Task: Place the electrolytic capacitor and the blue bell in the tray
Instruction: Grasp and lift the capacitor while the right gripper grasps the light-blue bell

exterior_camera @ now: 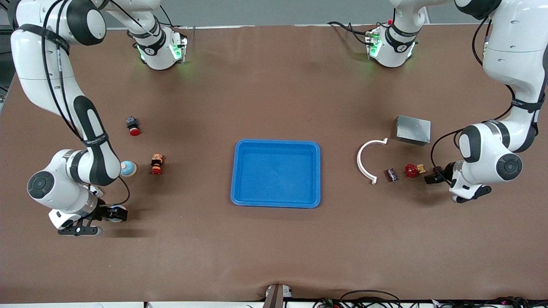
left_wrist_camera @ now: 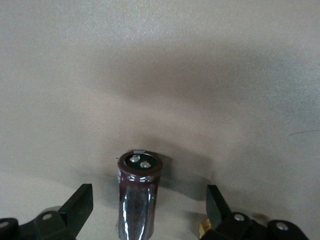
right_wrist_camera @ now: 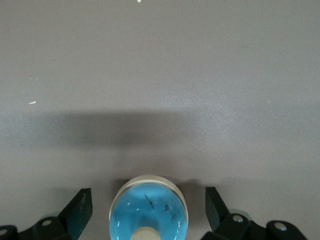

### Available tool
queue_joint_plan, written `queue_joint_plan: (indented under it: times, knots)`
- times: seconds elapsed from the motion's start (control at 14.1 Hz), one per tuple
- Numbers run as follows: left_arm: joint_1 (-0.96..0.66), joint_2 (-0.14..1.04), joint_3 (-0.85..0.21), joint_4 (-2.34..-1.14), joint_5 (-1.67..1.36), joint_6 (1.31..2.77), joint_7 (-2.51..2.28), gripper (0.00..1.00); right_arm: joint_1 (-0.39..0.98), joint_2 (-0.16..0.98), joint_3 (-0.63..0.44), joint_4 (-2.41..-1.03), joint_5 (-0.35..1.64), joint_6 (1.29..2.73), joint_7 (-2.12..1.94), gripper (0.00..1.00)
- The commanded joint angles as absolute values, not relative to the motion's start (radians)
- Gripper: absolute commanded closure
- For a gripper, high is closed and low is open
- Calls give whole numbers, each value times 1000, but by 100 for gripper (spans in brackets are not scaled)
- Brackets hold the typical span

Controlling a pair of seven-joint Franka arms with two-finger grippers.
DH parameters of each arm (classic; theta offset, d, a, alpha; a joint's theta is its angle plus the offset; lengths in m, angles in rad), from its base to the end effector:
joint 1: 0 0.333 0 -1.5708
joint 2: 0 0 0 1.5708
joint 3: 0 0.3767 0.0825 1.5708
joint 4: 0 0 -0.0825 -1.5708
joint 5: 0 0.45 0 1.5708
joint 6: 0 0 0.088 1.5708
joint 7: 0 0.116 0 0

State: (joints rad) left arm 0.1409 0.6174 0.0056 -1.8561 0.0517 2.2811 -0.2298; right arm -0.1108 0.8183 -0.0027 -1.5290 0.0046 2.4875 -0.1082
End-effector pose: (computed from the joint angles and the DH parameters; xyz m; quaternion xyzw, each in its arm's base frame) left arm 0.6855 0.1026 0.1596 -0.9810 -0.1674 0.0951 0.0235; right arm 0.8084 -0.0918 0.1712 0.9975 -0.0039 0.0697 0.0072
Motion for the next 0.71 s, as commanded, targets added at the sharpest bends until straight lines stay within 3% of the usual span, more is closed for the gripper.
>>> queue_joint_plan:
  times: [0.0,0.14,0.42,0.64]
  knots:
    - [146,618,5,-1845,69,2286,-244,32,-126,824,3,-1522,18,2479,-130,0]
    - [144,615,5,-1845,69,2284,-244,57,-133,824,3,-1523,18,2477,-130,0]
    - [144,611,5,-1845,69,2283,-245,97,-143,819,3,-1523,18,2468,-130,0]
    - [143,606,5,-1833,67,2278,-268,100,-137,819,5,-1528,20,2444,-129,6]
